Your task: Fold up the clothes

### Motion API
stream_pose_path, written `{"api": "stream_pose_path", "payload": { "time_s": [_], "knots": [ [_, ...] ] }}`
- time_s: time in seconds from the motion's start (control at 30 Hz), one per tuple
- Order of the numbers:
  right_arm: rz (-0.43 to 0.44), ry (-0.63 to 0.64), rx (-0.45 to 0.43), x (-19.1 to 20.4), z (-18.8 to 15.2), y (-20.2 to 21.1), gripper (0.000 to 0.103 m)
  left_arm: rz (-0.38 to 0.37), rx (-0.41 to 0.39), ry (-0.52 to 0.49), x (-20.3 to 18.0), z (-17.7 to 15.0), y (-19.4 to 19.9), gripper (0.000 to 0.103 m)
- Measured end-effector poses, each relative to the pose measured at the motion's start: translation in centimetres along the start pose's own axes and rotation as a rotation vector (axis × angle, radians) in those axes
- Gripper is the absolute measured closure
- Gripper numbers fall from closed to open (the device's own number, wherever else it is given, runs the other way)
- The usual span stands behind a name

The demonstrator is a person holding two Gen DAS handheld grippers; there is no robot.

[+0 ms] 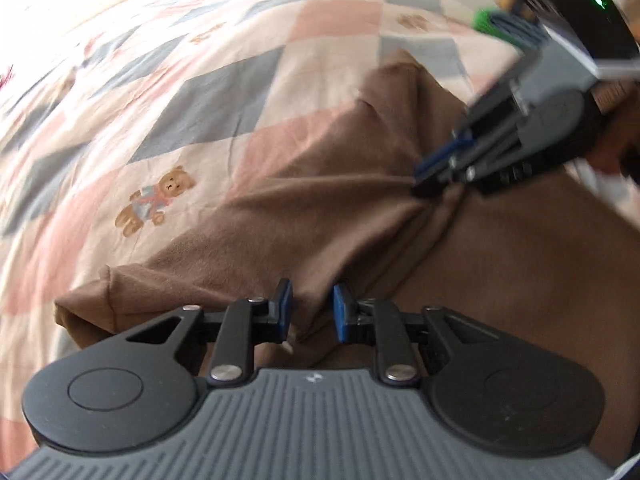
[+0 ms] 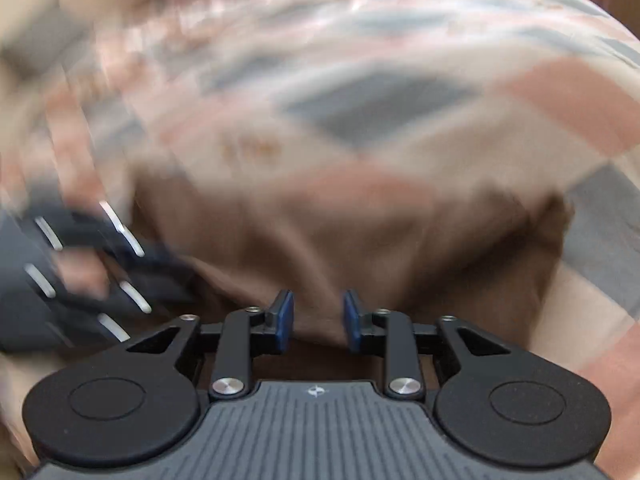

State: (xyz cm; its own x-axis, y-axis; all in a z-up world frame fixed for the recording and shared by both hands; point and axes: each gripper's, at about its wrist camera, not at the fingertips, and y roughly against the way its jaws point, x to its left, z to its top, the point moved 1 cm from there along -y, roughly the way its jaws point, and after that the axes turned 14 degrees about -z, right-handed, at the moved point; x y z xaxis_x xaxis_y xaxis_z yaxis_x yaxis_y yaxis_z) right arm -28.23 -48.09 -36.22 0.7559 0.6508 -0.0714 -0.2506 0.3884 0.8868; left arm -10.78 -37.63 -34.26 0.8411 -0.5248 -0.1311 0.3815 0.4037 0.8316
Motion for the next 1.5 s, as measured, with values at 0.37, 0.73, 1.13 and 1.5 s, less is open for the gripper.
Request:
{"api": "stream_pose_path", "payload": {
  "time_s": [0.37, 0.73, 1.13, 1.5],
  "knots": [
    [0.112, -0.605, -0.025, -9.0, 2.1, 2.5, 0.064, 0.027, -0.330, 0.872, 11.2, -2.6, 7.6, 0.075],
    [0.112, -0.937, 0.003, -14.7, 2.0, -0.3, 0.064, -0.131, -0.508, 1.436, 16.7, -8.1, 4.5, 0.083],
    [0.039, -0.744, 0.029, -15.8, 1.4, -3.2, 0.097, 0.035, -0.390, 1.044, 12.5, -10.2, 3.1, 0.098],
    [-0.042, -0.407, -0.166, -8.3, 3.1, 3.6, 0.078, 0.069, -0.357, 0.665, 8.1, -2.6, 4.7, 0.090]
  ]
}}
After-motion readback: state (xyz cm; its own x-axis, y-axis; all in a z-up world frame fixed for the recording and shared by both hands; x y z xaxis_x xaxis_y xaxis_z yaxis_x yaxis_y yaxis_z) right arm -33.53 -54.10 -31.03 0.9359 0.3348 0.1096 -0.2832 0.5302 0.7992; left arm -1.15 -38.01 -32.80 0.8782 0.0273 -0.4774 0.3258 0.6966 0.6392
